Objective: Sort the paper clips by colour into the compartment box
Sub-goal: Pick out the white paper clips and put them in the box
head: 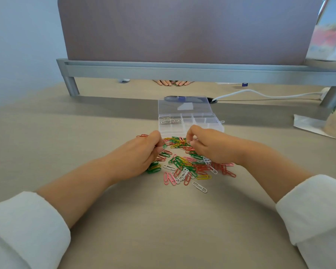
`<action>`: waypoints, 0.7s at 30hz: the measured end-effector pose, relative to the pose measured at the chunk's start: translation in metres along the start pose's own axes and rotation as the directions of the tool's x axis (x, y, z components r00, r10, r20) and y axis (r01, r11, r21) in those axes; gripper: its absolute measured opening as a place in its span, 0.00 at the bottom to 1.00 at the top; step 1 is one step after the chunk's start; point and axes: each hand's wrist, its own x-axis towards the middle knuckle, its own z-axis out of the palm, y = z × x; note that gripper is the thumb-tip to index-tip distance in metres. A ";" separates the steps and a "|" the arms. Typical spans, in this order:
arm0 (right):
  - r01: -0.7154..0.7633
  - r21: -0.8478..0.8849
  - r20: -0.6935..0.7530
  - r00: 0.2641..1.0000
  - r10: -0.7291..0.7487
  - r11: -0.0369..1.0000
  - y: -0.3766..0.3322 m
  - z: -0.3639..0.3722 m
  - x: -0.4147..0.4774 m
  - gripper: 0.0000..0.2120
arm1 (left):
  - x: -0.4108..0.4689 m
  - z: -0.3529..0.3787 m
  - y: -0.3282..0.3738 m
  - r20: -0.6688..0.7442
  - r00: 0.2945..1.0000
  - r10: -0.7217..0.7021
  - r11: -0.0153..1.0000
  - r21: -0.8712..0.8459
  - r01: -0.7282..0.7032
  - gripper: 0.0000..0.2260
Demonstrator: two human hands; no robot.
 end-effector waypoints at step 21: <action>0.188 0.174 0.046 0.979 -0.199 0.967 -0.006 0.003 -0.006 0.12 | 0.001 0.003 0.001 -0.074 0.987 0.141 0.988 0.079 -0.135 0.17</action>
